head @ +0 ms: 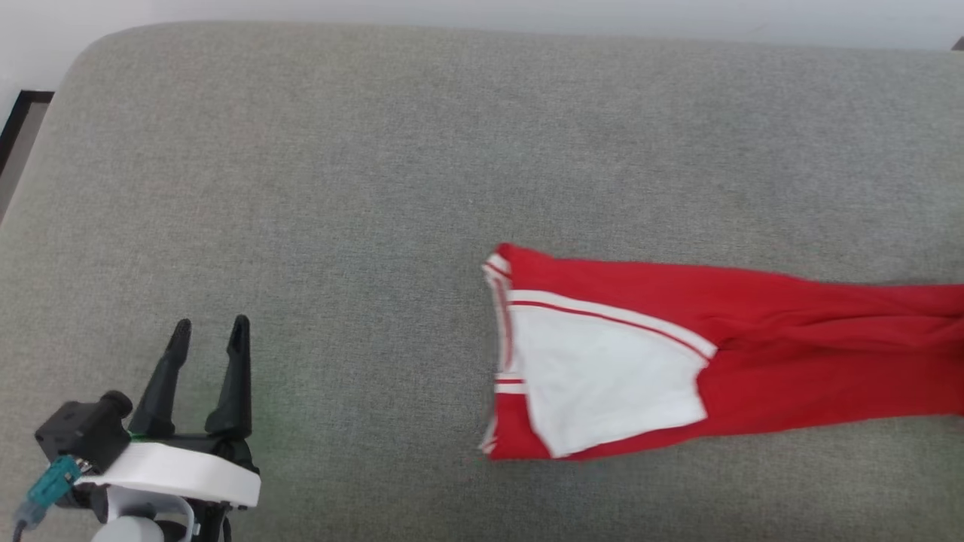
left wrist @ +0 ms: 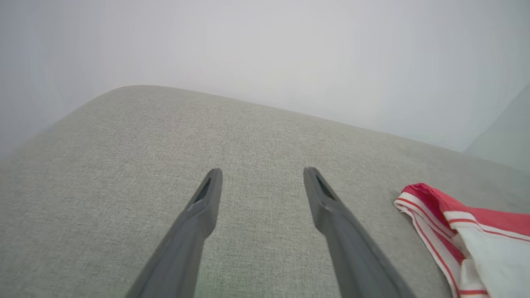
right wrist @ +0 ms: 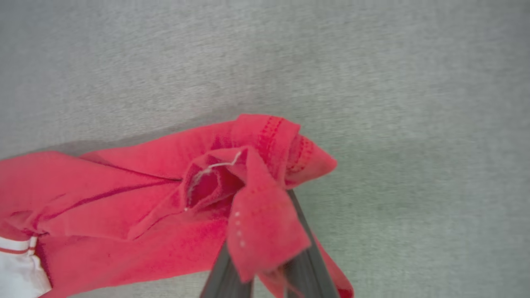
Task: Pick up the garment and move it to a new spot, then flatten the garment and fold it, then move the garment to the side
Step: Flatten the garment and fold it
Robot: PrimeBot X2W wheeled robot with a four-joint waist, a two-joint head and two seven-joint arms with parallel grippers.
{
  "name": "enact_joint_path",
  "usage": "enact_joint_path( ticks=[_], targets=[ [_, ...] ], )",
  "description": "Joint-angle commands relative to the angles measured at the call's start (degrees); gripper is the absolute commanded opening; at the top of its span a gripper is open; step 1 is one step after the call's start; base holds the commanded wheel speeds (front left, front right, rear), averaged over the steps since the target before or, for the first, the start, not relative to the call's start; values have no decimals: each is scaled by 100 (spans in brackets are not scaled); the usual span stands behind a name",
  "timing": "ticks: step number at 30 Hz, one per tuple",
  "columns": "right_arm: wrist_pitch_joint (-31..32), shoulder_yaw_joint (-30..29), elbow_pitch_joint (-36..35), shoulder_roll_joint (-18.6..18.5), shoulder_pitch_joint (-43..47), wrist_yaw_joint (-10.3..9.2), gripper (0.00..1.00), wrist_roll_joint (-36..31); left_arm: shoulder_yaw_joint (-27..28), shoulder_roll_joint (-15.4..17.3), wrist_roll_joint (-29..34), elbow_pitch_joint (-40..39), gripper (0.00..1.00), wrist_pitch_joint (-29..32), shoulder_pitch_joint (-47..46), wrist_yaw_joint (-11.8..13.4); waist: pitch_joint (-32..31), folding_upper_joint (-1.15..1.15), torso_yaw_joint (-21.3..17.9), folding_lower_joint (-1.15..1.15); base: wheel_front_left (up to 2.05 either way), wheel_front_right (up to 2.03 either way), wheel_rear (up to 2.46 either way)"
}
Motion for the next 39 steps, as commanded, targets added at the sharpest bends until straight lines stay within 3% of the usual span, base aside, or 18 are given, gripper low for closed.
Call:
enact_joint_path(
  ticks=[1,7,11,15,19,25,30,37,39],
  targets=[
    [-119,-32,116,-100,-74,0,0,-73,104,-70,108,19,100,-27,51,-61,-21,0,-24,0,0,0,0],
    [-447,-44,723,-373,-274,-1,0,-238,422,-505,412,-55,100,-27,150,-181,-80,0,-103,0,0,0,0],
    [-300,138,643,-329,-300,0,0,38,321,-548,429,-73,100,-27,192,-181,-143,0,-131,0,0,0,0],
    [-62,320,66,-160,-60,0,0,618,323,-522,364,-119,100,-27,285,-183,-201,0,-121,0,0,0,0],
    [71,706,-1011,169,333,0,0,1149,271,-480,341,-156,100,-27,333,-184,-257,0,-12,0,0,0,0],
    [74,1479,-1809,640,588,0,0,1214,158,-496,315,-153,100,-27,269,-184,-306,0,244,0,0,0,0],
    [-61,2100,-1859,963,504,0,0,1174,26,-502,283,-118,100,-27,184,-185,-350,0,503,0,0,0,0],
    [-401,2850,-1392,1085,280,0,0,938,-58,-550,235,-92,100,-28,130,-185,-387,0,733,0,0,0,0],
    [-579,2964,-1305,1077,200,0,42,906,-64,-560,206,-93,100,-28,132,-185,-400,0,754,0,0,0,0]
  ],
)
